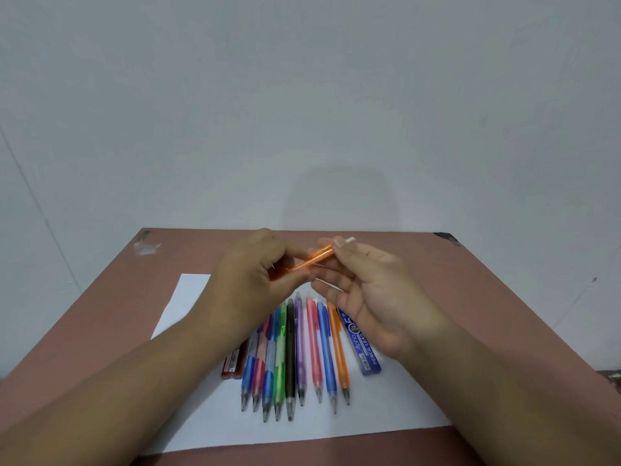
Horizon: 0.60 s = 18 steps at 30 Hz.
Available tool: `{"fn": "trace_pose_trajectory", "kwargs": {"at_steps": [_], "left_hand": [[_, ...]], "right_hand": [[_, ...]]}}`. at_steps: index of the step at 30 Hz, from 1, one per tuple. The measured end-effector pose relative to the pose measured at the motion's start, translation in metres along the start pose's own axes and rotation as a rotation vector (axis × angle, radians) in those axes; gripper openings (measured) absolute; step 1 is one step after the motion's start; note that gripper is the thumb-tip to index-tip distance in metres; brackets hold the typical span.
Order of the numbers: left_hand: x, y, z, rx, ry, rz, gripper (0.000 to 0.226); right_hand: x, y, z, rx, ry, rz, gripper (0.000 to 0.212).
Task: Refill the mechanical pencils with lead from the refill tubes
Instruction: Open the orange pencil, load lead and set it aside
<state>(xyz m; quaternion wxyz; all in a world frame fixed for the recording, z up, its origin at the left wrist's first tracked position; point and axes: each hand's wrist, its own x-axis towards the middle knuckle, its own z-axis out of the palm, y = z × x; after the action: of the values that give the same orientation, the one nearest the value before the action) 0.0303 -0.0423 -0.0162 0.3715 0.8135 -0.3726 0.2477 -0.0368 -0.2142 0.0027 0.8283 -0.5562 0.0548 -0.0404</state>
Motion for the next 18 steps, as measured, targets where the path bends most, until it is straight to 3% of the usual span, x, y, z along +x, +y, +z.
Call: {"fn": "trace_pose_trajectory", "kwargs": {"at_steps": [6, 9, 11, 14, 18], "left_hand": [[-0.004, 0.004, -0.007, -0.293, -0.014, -0.125, 0.028], [-0.005, 0.0, -0.01, -0.475, -0.007, -0.324, 0.057], [-0.007, -0.003, -0.013, -0.475, -0.014, -0.34, 0.076], [-0.008, -0.004, -0.014, -0.497, -0.058, -0.332, 0.089], [-0.003, -0.007, -0.01, -0.634, -0.166, -0.418, 0.096]], "right_hand": [[0.014, -0.018, 0.011, 0.174, 0.131, -0.014, 0.027], [0.029, -0.028, 0.014, 0.324, 0.204, -0.037, 0.028], [0.039, -0.036, 0.012, 0.471, 0.24, -0.06, 0.031], [0.05, -0.04, 0.003, 0.677, 0.196, -0.073, 0.041], [0.051, -0.03, -0.005, 0.733, 0.086, -0.084, 0.049]]}}
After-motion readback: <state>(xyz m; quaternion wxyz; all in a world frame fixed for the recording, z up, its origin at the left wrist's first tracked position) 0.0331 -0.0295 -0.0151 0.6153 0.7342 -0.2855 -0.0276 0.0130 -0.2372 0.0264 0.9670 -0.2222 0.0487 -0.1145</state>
